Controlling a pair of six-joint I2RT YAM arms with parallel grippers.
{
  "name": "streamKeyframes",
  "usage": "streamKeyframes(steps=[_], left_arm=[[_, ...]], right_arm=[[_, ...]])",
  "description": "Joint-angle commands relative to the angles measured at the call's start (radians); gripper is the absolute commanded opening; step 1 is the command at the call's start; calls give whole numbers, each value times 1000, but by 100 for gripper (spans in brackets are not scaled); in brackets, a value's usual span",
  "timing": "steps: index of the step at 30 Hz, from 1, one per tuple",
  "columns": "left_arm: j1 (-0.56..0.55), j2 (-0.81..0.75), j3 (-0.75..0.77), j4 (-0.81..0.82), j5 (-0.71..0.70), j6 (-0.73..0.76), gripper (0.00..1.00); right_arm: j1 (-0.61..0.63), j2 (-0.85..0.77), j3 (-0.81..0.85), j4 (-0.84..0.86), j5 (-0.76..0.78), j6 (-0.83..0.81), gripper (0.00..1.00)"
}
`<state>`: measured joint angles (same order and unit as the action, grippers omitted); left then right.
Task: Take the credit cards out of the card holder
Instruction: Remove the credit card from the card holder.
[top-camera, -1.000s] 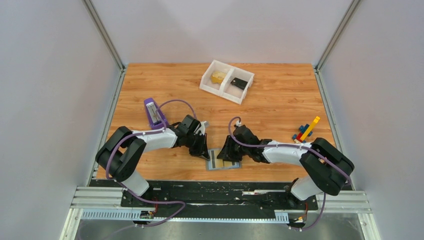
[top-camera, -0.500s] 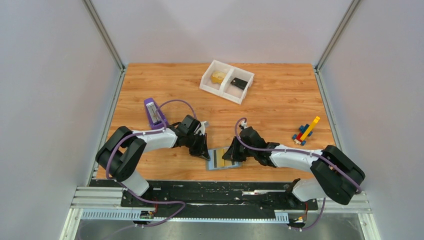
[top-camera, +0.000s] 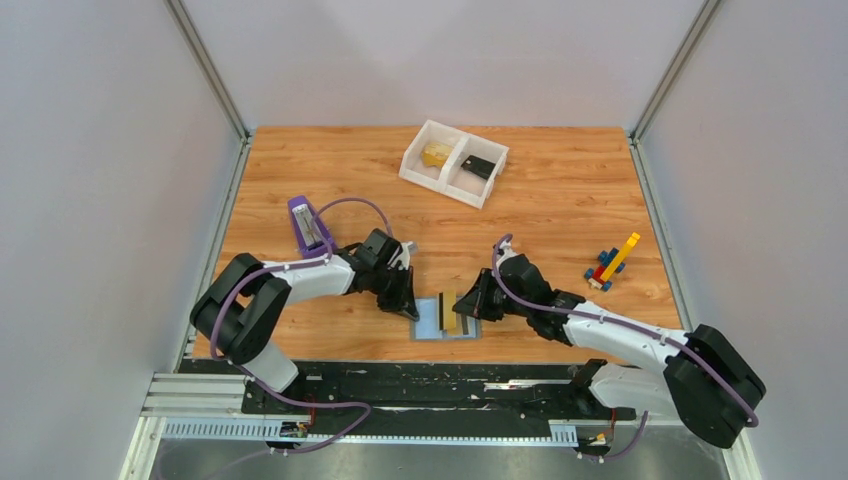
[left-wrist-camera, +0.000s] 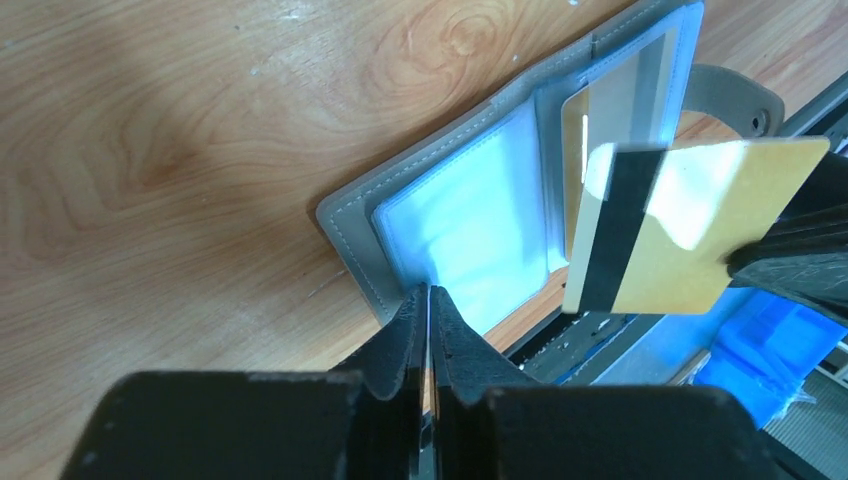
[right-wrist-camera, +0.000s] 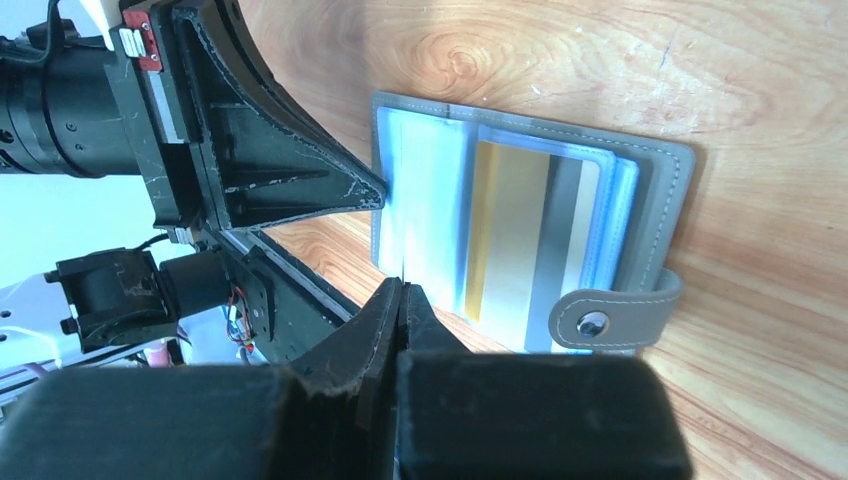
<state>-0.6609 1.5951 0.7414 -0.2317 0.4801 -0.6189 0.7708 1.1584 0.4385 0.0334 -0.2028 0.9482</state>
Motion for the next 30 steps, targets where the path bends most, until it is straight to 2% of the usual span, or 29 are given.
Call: streamKeyframes(steps=[1, 4, 11, 16, 21, 23, 27, 30], left_arm=[[-4, -54, 38, -55, -30, 23, 14], [-3, -82, 62, -65, 6, 2, 27], [-3, -162, 144, -96, 55, -72, 39], [-2, -250, 195, -87, 60, -151, 46], [2, -323, 218, -48, 62, -256, 51], [7, -341, 222, -22, 76, -302, 53], [22, -347, 198, 45, 128, -414, 56], [31, -361, 158, 135, 146, -488, 57]], right_arm=[[-3, -55, 22, -30, 33, -55, 0], [-3, -79, 49, -84, 44, -133, 0], [16, -164, 130, -165, 164, -392, 0], [87, -247, 126, -143, 311, -668, 0], [234, -350, 62, -27, 470, -965, 0], [306, -369, 35, 45, 581, -1086, 0], [407, -326, 27, 102, 757, -1264, 0], [473, -254, 49, 122, 862, -1339, 0]])
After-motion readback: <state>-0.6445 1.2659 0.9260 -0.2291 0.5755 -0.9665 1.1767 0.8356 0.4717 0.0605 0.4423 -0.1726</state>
